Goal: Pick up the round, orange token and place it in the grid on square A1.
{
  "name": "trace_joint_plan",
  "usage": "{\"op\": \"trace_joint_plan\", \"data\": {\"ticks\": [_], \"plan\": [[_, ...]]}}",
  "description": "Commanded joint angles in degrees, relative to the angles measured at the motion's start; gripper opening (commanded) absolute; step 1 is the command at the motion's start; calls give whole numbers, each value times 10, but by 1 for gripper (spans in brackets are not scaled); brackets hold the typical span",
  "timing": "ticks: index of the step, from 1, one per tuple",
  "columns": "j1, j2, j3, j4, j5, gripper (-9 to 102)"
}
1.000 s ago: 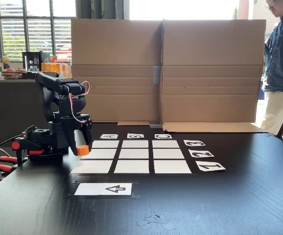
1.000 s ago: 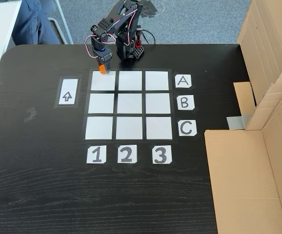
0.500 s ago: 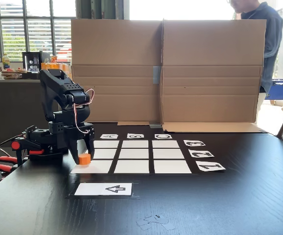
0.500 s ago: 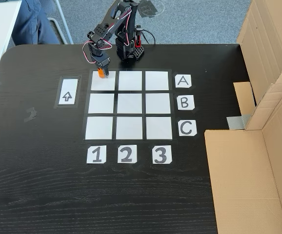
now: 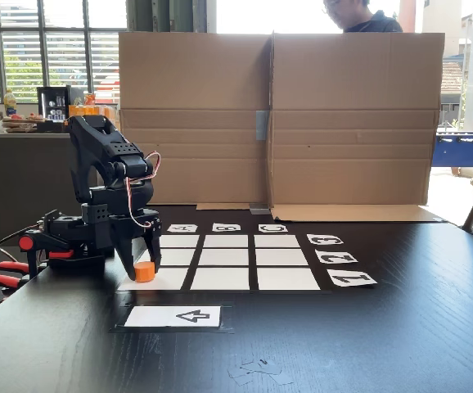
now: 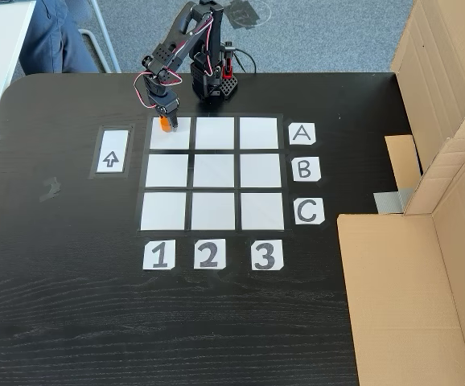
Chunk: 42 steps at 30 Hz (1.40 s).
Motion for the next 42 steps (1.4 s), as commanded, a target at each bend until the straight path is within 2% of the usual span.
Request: {"op": "trace_joint_plan", "data": {"ticks": [1, 42], "plan": [[2, -4, -29, -7, -1, 8], [-29, -26, -27, -33, 2, 12]]}}
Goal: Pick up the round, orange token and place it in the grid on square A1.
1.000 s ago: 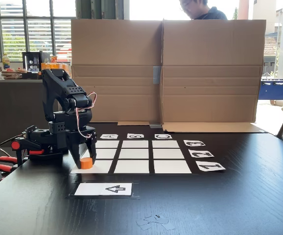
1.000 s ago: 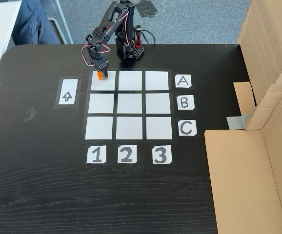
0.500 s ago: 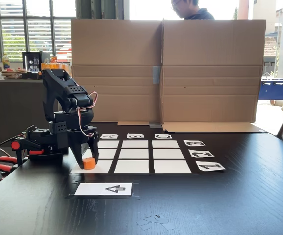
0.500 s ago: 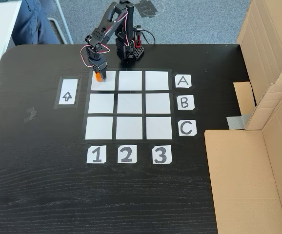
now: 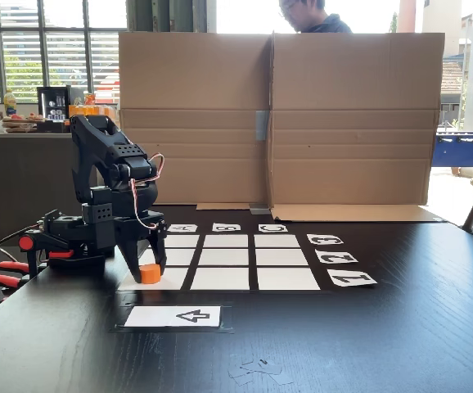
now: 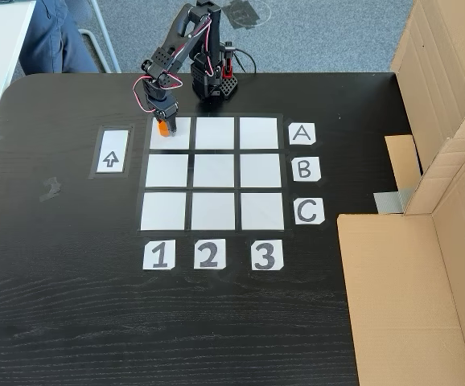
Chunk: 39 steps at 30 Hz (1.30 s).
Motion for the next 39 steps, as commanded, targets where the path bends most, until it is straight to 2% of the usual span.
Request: {"op": "trace_joint_plan", "data": {"ticks": [1, 13, 28, 39], "plan": [[-8, 4, -3, -4, 0, 12], [-25, 11, 15, -4, 0, 12], [-5, 14, 5, -18, -2, 30], [62, 30, -77, -31, -3, 36]]}}
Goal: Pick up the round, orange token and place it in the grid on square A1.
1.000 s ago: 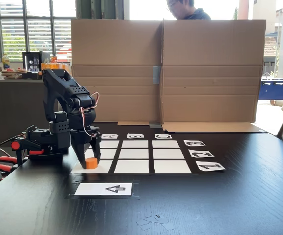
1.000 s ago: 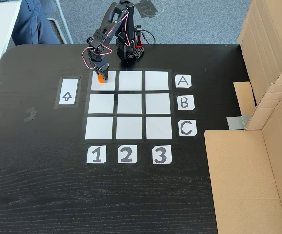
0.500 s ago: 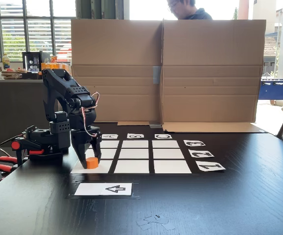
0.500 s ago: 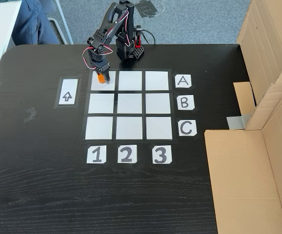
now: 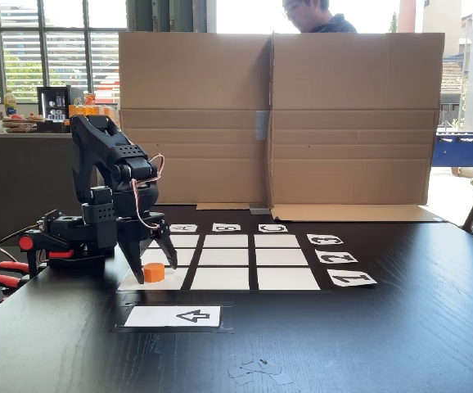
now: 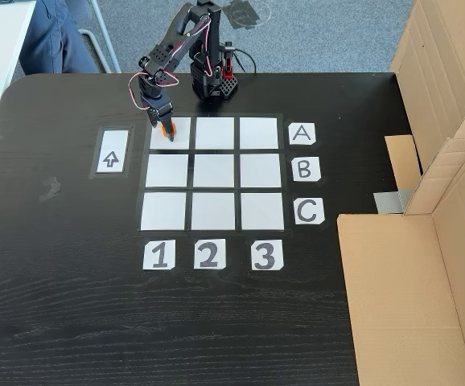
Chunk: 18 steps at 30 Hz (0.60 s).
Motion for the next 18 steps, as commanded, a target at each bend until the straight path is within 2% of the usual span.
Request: {"op": "trace_joint_plan", "data": {"ticks": [1, 9, 18], "plan": [[37, 29, -52, -4, 2, 36], [110, 97, -134, 3, 2, 37], [209, 250, -147, 7, 3, 37]]}}
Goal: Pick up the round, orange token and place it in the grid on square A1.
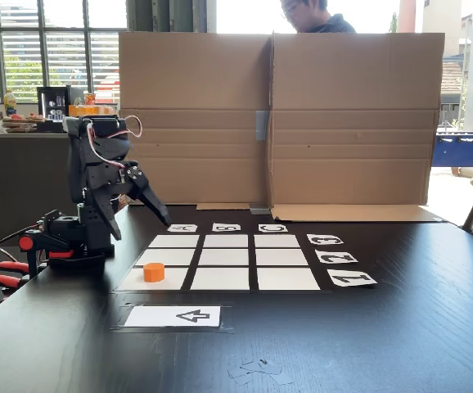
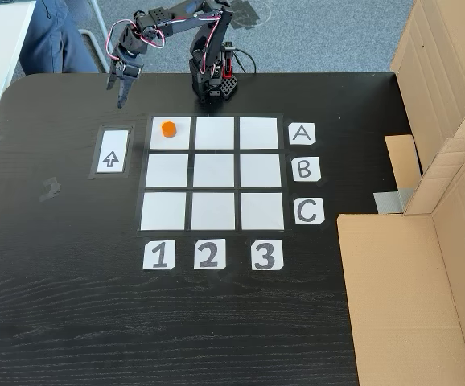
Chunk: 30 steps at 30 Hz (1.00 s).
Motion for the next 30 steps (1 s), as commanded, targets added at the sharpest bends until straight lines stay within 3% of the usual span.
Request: {"op": "trace_joint_plan", "data": {"ticks": [1, 11, 30], "plan": [[41, 70, -18, 7, 2, 37], [176, 262, 47, 67, 2, 36], [330, 549, 314, 56, 2, 35]]}}
